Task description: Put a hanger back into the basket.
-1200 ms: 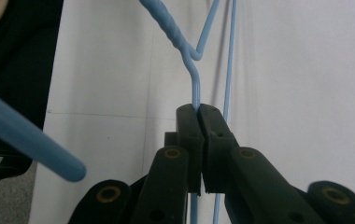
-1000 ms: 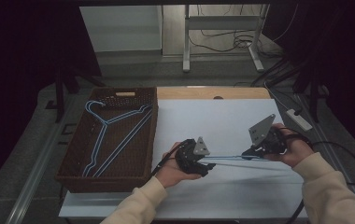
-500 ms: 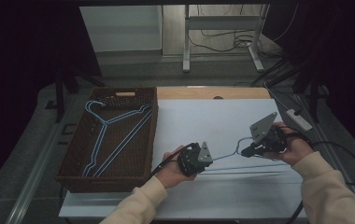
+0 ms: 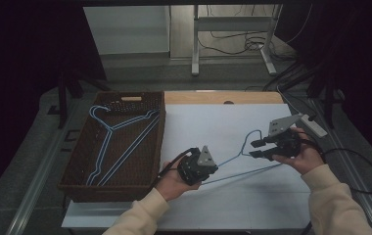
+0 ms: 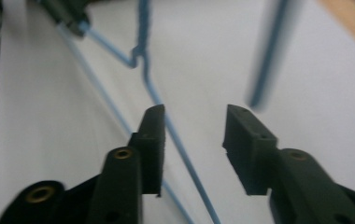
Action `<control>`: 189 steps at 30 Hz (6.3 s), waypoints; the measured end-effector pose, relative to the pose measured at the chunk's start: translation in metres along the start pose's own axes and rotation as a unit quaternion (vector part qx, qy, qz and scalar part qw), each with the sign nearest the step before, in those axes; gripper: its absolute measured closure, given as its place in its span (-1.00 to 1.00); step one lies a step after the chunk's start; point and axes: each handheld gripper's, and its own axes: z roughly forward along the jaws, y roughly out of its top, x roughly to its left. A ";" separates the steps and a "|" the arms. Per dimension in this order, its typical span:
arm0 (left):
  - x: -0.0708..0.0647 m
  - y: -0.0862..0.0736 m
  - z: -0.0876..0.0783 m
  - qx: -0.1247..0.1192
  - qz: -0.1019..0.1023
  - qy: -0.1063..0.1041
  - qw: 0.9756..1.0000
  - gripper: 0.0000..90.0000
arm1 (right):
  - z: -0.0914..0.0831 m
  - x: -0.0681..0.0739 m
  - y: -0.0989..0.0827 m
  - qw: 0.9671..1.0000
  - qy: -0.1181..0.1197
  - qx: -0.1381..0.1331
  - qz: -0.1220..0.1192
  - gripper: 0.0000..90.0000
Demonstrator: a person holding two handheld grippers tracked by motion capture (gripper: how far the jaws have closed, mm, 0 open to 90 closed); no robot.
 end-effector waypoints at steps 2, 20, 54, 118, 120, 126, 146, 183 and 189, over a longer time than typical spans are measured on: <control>0.001 -0.001 -0.004 -0.006 -0.010 -0.001 1.000 0.96 | -0.005 -0.002 -0.004 0.999 -0.022 -0.032 0.035 0.12; 0.009 -0.013 -0.053 -0.066 -0.064 0.029 0.995 0.96 | -0.015 0.017 -0.047 0.975 -0.101 -0.151 0.131 -0.16; 0.062 -0.066 -0.177 -0.161 -0.150 0.131 0.967 0.96 | 0.014 0.046 -0.079 0.971 -0.095 -0.148 0.160 -0.36; 0.149 -0.180 -0.167 0.030 -0.293 0.195 0.936 0.95 | 0.024 0.053 -0.078 0.974 -0.091 -0.134 0.157 -0.47; 0.152 -0.182 -0.164 0.052 -0.298 0.197 0.933 0.95 | 0.024 0.054 -0.078 0.975 -0.092 -0.132 0.156 -0.47; 0.157 -0.185 -0.151 0.118 -0.308 0.195 0.924 0.89 | 0.025 0.054 -0.078 0.975 -0.090 -0.130 0.156 -0.47; 0.105 -0.152 -0.184 -0.087 -0.228 0.157 0.957 -0.18 | 0.027 0.055 -0.079 0.975 -0.084 -0.128 0.158 -0.49; 0.041 -0.148 -0.141 -0.126 -0.188 0.096 0.969 -0.24 | 0.024 0.064 -0.082 0.973 -0.087 -0.140 0.160 -0.50; 0.041 -0.148 -0.139 -0.125 -0.188 0.096 0.969 -0.24 | 0.023 0.064 -0.082 0.973 -0.089 -0.140 0.159 -0.50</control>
